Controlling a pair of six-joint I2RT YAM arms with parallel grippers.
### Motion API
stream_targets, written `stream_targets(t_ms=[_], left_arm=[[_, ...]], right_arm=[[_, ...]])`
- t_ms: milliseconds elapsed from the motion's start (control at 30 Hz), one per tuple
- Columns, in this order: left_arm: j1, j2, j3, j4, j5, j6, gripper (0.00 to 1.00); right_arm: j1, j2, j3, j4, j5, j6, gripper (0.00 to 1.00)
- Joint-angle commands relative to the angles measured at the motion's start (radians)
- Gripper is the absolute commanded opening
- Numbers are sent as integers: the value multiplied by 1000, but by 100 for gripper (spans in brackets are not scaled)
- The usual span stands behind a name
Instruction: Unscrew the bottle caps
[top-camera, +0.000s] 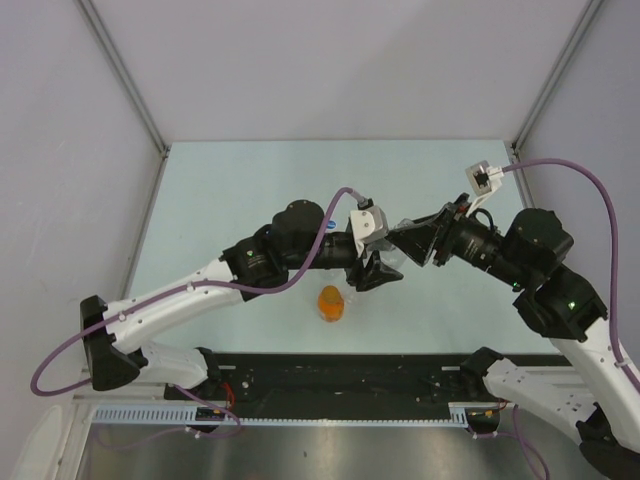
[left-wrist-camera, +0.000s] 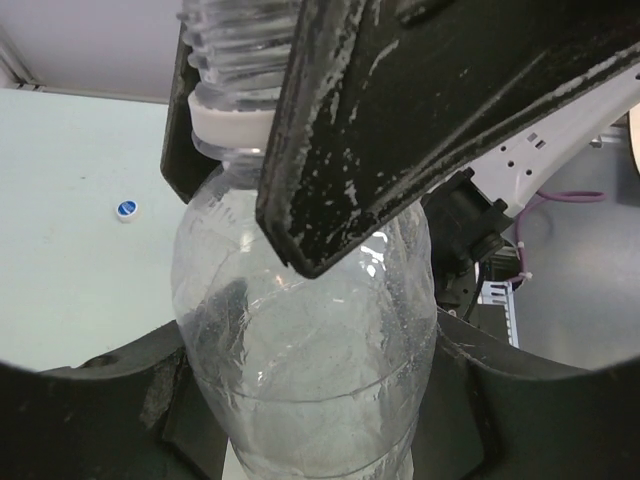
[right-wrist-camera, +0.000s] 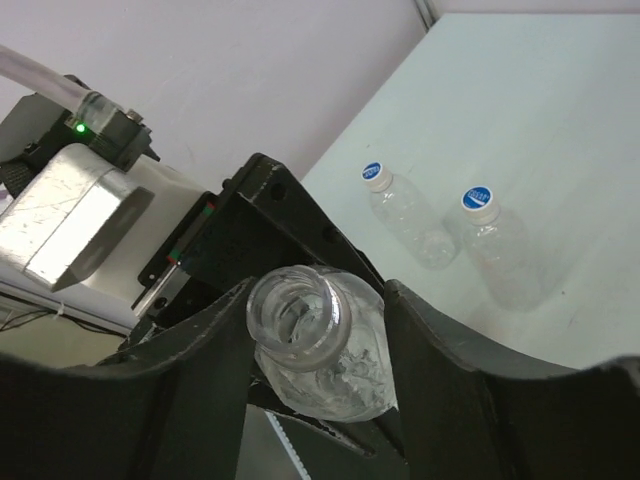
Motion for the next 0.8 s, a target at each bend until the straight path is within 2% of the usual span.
stream_targets(t_ms=[0, 33, 167, 233, 367, 433, 467, 500, 533, 567, 767], left_arm=[[6, -7, 39, 31, 32, -3, 2], [6, -6, 38, 33, 36, -3, 2], [4, -14, 28, 31, 36, -3, 4], [4, -21, 24, 31, 32, -5, 9], [4, -34, 9, 27, -6, -7, 41], [4, -50, 2, 24, -23, -5, 48], [6, -60, -7, 22, -57, -7, 58], [4, -69, -14, 22, -71, -7, 73], [6, -78, -19, 24, -83, -5, 81], [4, -101, -33, 24, -94, 0, 100], [6, -179, -62, 10, -166, 10, 100]], right_arm=[[31, 5, 2, 18, 67, -33, 50], [34, 7, 3, 18, 67, -36, 37], [47, 9, 3, 18, 90, -45, 12], [48, 5, 3, 15, 101, -48, 0], [48, -8, 12, 9, 133, -59, 0], [47, -1, 29, -8, 140, -71, 0], [48, 4, 51, -17, 149, -75, 0], [47, 10, 61, -23, 156, -81, 0], [47, 12, 71, -35, 172, -87, 0], [48, 15, 92, -43, 179, -91, 0], [48, 50, 158, -92, 228, -121, 0]])
